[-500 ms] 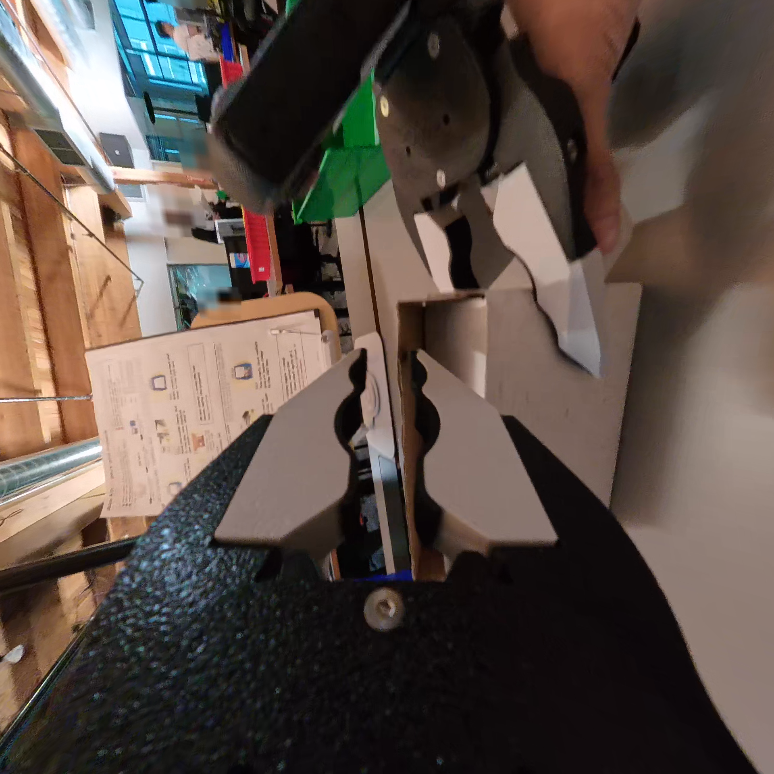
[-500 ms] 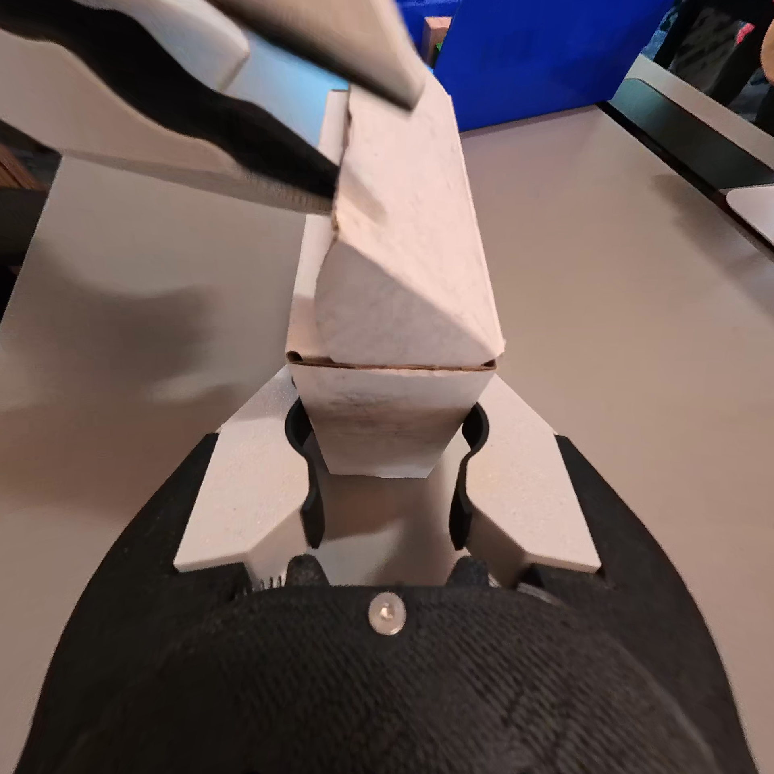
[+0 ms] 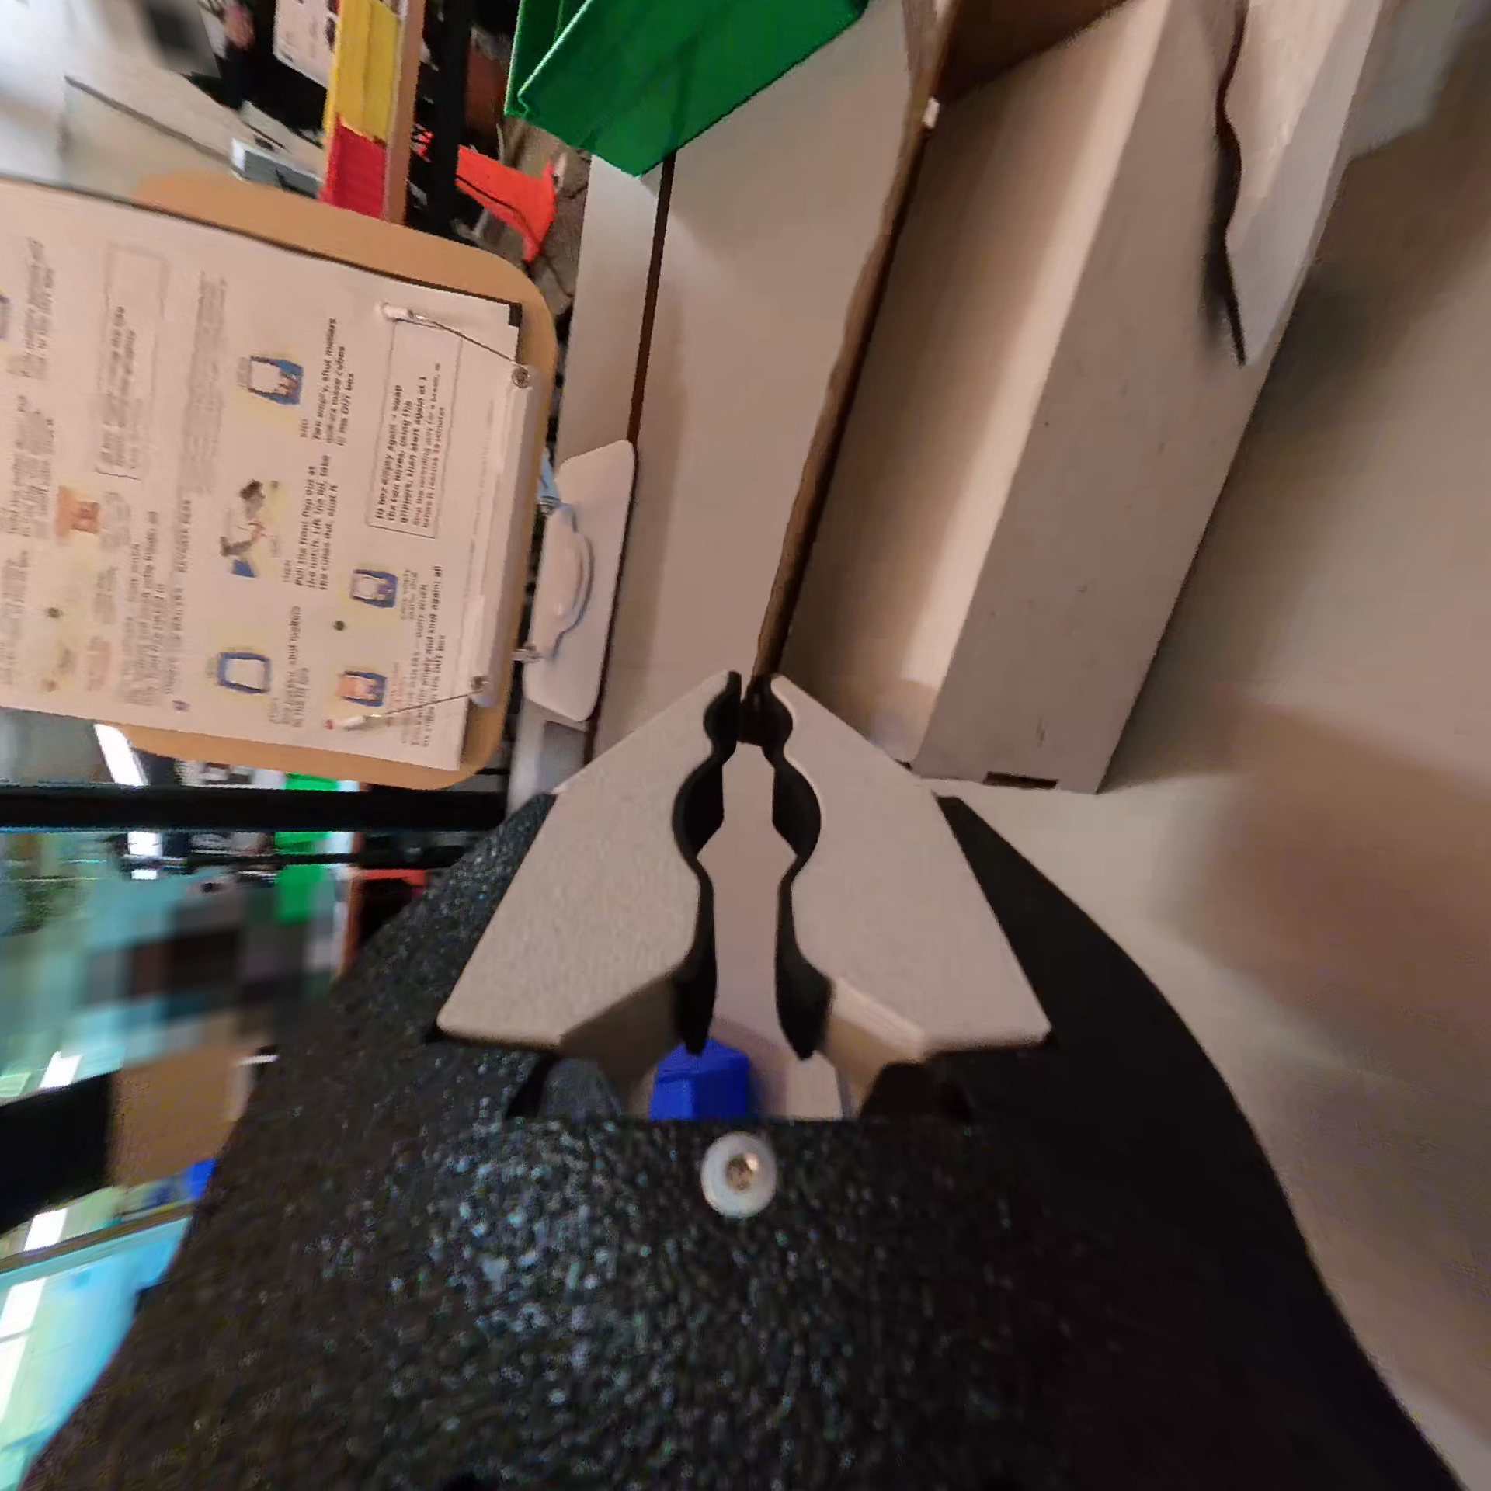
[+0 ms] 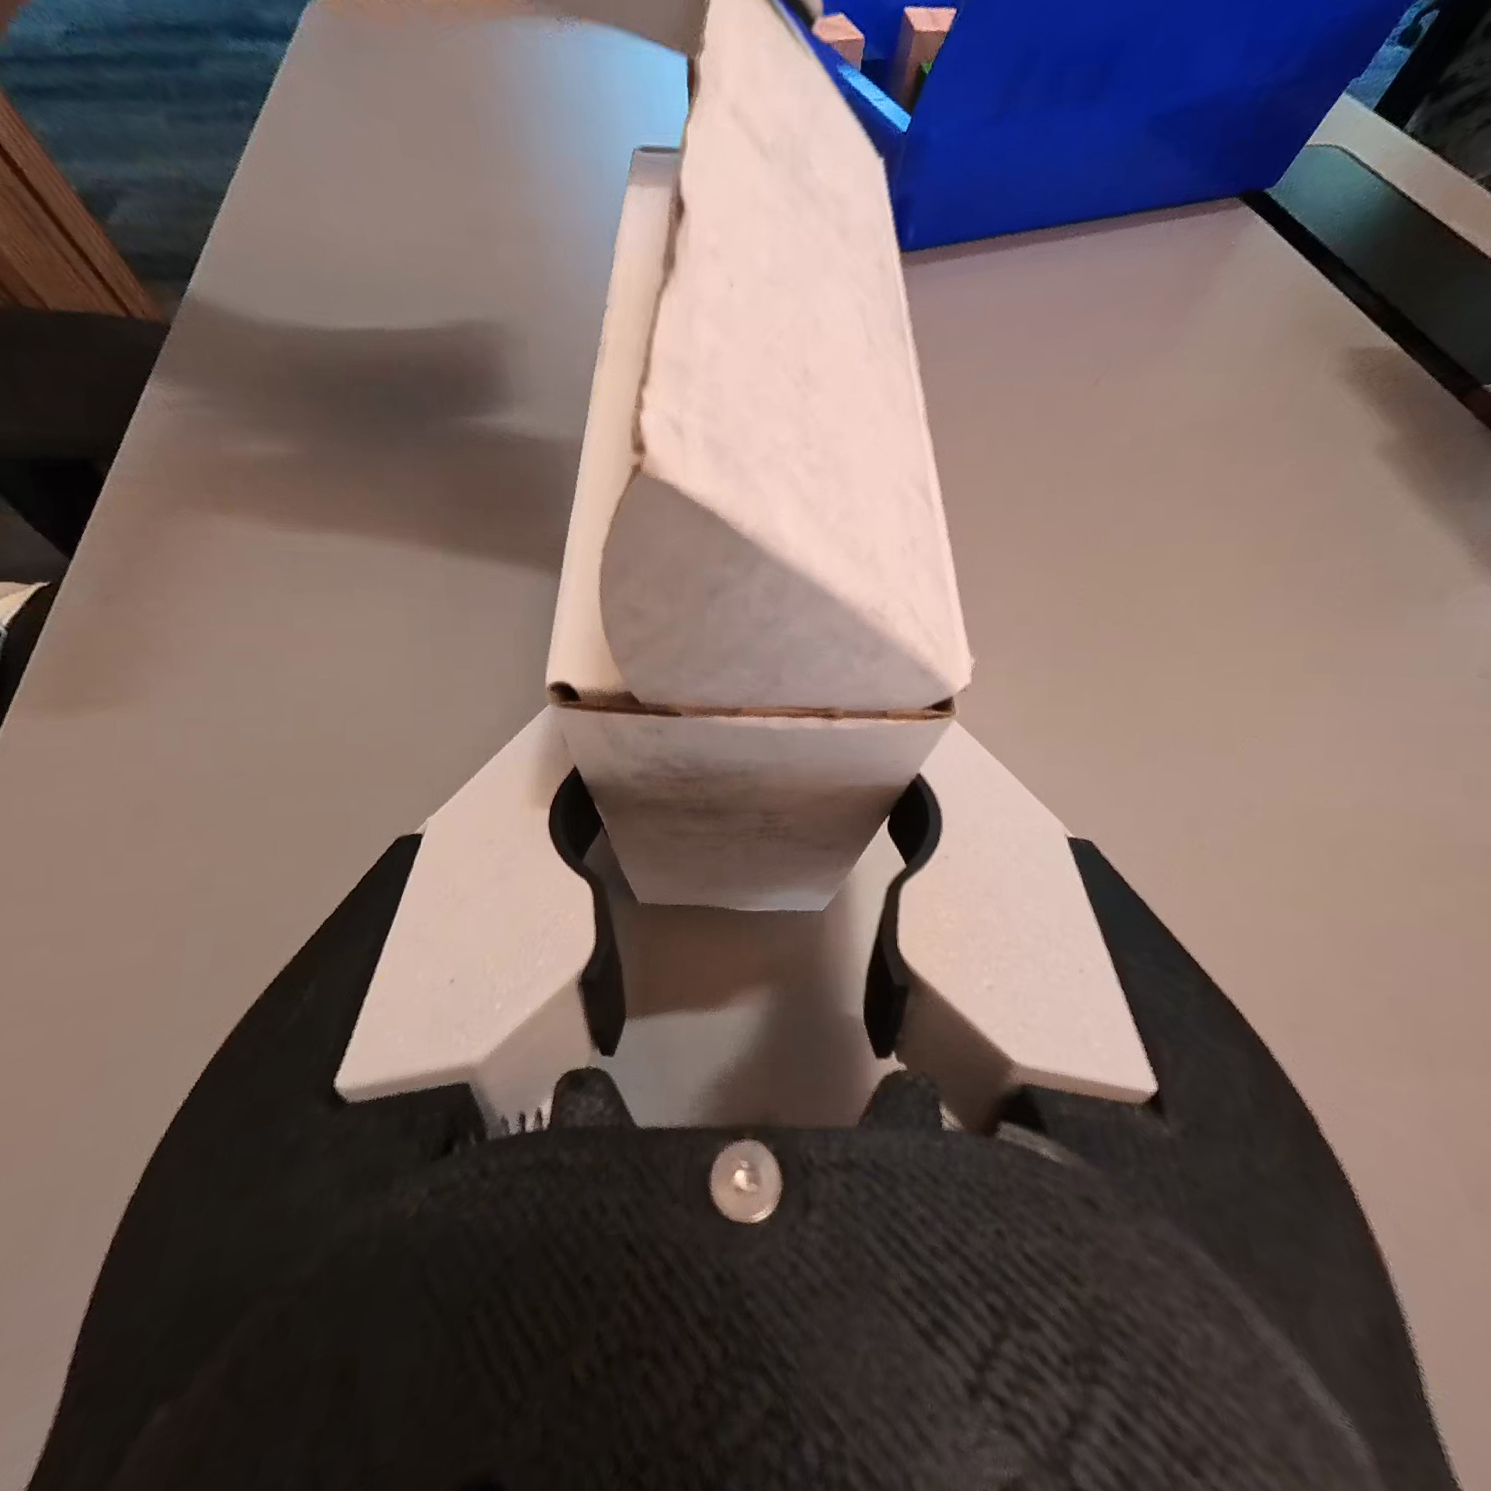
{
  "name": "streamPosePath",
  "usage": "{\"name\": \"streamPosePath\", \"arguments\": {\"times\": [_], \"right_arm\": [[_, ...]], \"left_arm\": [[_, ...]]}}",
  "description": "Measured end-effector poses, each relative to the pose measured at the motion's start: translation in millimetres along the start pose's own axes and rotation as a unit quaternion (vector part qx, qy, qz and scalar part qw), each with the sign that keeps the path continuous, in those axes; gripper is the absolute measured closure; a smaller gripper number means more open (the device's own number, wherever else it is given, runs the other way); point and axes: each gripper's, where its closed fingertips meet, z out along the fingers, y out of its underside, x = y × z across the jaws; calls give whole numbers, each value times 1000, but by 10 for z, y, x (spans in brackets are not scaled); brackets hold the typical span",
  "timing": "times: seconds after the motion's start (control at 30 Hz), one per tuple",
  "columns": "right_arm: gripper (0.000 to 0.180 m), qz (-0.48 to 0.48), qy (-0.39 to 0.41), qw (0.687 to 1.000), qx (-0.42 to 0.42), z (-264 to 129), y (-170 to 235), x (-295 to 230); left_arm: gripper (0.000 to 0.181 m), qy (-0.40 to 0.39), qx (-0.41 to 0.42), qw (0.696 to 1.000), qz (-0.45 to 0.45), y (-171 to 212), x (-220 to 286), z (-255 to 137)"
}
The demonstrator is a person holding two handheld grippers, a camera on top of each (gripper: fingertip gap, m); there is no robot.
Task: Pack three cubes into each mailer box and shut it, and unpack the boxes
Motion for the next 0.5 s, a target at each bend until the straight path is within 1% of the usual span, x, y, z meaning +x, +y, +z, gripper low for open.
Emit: {"name": "streamPosePath", "arguments": {"times": [0.1, 0.2, 0.3, 0.4, 0.5], "right_arm": [[107, 2, 0, 1000, -6, -23, 17, 8], [107, 0, -3, 1000, -12, -28, 26, 7], [107, -2, -7, 1000, -28, -30, 42, 7], [107, -5, -5, 999, -40, -37, 58, 11], [107, -8, 0, 999, -51, -33, 68, 15]], "left_arm": [[178, 29, 17, 997, -65, -43, -47, 30], [178, 34, 23, 993, -114, -56, -85, 43], [177, 28, 19, 991, -129, -48, -101, 50], [177, 38, 31, 983, -178, -85, -127, 40], [176, 42, 31, 979, -195, -89, -157, 45]]}}
